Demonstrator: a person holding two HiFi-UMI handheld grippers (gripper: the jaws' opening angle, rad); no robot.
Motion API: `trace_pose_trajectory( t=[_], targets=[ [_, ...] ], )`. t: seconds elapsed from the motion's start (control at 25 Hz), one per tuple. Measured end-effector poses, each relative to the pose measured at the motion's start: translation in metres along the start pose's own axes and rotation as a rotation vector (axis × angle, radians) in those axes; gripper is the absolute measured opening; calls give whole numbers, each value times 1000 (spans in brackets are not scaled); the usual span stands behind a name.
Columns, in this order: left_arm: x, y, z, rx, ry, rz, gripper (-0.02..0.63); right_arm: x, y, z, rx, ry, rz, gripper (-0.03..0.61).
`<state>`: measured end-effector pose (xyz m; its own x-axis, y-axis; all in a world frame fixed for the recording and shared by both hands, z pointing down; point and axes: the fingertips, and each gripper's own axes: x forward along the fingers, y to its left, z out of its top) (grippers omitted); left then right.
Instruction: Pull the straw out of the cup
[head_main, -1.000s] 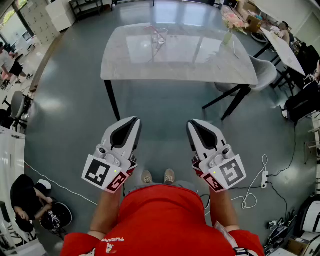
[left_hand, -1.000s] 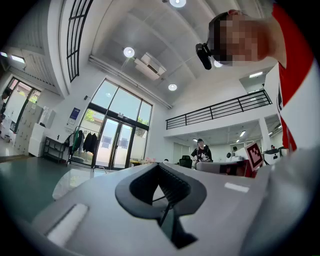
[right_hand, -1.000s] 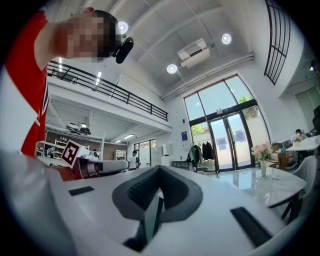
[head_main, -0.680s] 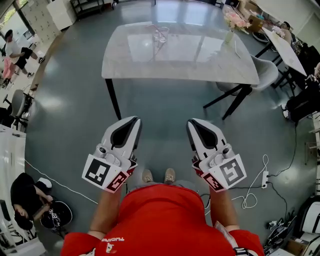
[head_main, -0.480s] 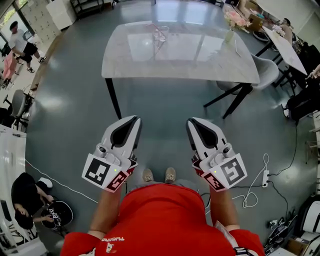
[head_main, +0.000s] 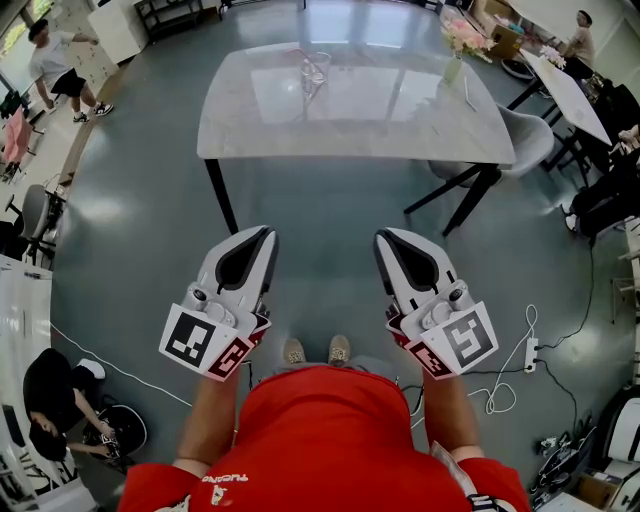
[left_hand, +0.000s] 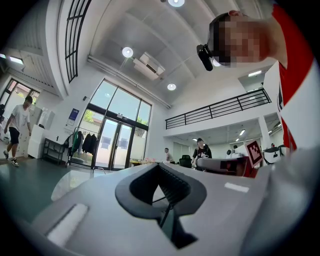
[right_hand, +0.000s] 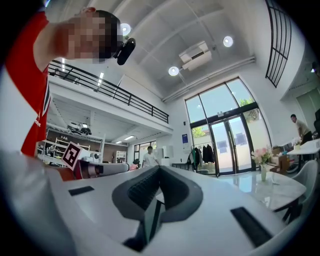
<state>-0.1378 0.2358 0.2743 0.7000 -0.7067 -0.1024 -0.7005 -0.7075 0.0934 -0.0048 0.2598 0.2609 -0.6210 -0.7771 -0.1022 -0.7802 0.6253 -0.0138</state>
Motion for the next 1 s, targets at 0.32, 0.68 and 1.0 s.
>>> trace_pose_trajectory(
  t=[0.32, 0.68, 1.0],
  targets=[
    [17, -5, -1, 15, -6, 22, 5, -8, -21, -1, 0, 4, 12, 0],
    [37, -16, -4, 31, -3, 65, 5, -18, -50, -2, 7, 6, 49, 0],
    [48, -23, -7, 42, 8, 91, 5, -23, -70, -2, 6, -3, 67, 0]
  ],
)
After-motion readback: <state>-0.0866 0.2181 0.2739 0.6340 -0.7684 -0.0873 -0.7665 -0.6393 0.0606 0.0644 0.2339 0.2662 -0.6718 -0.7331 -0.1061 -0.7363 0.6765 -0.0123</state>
